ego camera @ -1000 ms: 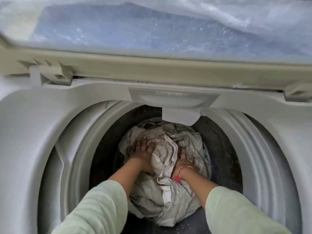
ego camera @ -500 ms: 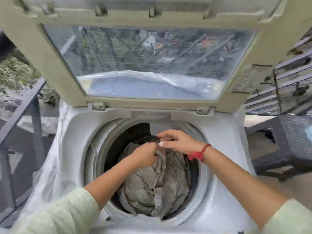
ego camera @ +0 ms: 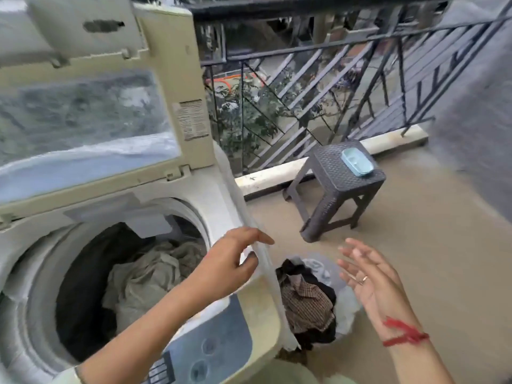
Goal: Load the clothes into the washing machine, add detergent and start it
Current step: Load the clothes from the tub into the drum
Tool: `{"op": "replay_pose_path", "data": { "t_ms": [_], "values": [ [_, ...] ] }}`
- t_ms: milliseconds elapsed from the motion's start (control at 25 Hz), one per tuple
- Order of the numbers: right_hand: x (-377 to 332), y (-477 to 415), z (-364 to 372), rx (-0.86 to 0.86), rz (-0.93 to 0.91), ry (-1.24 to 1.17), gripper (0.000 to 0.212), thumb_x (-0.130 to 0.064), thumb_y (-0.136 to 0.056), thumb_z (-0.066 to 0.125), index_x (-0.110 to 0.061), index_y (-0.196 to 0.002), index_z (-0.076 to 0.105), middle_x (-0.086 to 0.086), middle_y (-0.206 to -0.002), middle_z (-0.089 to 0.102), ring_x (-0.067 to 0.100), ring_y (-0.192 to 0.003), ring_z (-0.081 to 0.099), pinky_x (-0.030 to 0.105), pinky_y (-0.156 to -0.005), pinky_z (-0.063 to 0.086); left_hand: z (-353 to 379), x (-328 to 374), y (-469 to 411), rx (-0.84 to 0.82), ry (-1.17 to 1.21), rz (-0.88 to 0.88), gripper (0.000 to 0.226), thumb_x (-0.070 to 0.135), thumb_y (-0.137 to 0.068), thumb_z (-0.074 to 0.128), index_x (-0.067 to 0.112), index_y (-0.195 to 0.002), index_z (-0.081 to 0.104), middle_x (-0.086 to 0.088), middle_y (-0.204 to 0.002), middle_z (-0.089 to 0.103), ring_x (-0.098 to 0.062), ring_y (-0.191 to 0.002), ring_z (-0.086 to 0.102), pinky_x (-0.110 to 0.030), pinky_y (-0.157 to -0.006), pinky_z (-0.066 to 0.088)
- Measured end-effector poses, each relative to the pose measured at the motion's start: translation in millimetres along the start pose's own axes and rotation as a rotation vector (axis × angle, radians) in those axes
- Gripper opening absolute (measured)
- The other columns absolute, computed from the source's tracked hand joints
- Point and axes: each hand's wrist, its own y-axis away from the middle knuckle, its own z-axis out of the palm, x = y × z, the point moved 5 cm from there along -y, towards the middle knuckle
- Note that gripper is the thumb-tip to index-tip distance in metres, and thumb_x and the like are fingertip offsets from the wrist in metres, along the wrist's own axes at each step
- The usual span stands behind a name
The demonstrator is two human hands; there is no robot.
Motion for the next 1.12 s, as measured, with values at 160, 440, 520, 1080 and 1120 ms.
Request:
{"op": "replay_pose_path", "data": {
  "t_ms": [160, 440, 520, 1080, 1120],
  "values": [
    [41, 1, -104, 0.297, 0.116, -0.051, 0.012, -0.013, -0.092, 0.053, -0.019, -0.095, 0.063, 0.001, -0.093, 0.067, 0.014, -0.078, 0.064, 0.026, -0.071, 0.047, 93, 28, -45, -0.277, -0.16, 0.115, 0.039, 0.01, -0.084, 0.05, 0.023, -0.119, 0.058, 0.004, -0.117, 0.058, -0.01, -0.109, 0.051, -0.022, -0.095, 0.037],
    [139, -35, -192, 0.408, 0.332, 0.077, 0.016, 0.007, -0.091, 0.048, -0.004, -0.083, 0.055, 0.005, -0.071, 0.051, 0.011, -0.058, 0.047, 0.009, -0.046, 0.036, 244, -42, -104, -0.803, -0.524, -0.191, 0.025, 0.016, -0.093, 0.047, 0.006, -0.113, 0.057, -0.015, -0.114, 0.058, -0.03, -0.109, 0.056, -0.032, -0.083, 0.043],
    [175, -51, -204, 0.362, 0.379, 0.237, 0.012, 0.012, -0.088, 0.051, 0.004, -0.086, 0.059, 0.009, -0.074, 0.056, 0.001, -0.05, 0.053, 0.01, -0.052, 0.039, 273, -78, -111, -0.906, -0.563, -0.313, 0.024, 0.016, -0.095, 0.044, 0.002, -0.112, 0.056, -0.015, -0.118, 0.058, -0.032, -0.111, 0.055, -0.034, -0.082, 0.042],
    [406, -231, -152, -0.448, 0.143, 1.406, 0.088, -0.042, -0.079, 0.066, -0.036, -0.146, 0.009, 0.001, -0.158, 0.003, 0.031, -0.144, 0.007, 0.062, -0.111, 0.011, 408, -275, -130, -0.624, -0.444, -0.628, 0.038, 0.021, -0.09, 0.056, 0.011, -0.126, 0.048, -0.013, -0.123, 0.049, -0.031, -0.113, 0.052, -0.038, -0.093, 0.045],
    [413, -238, -141, -0.47, 0.085, 1.43, 0.073, -0.033, -0.084, 0.062, -0.033, -0.144, 0.022, 0.002, -0.158, 0.007, 0.031, -0.145, 0.006, 0.062, -0.112, 0.006, 409, -282, -129, -0.582, -0.438, -0.637, 0.042, 0.02, -0.089, 0.056, 0.011, -0.129, 0.047, -0.013, -0.125, 0.048, -0.032, -0.116, 0.05, -0.039, -0.095, 0.044]
  ]
}}
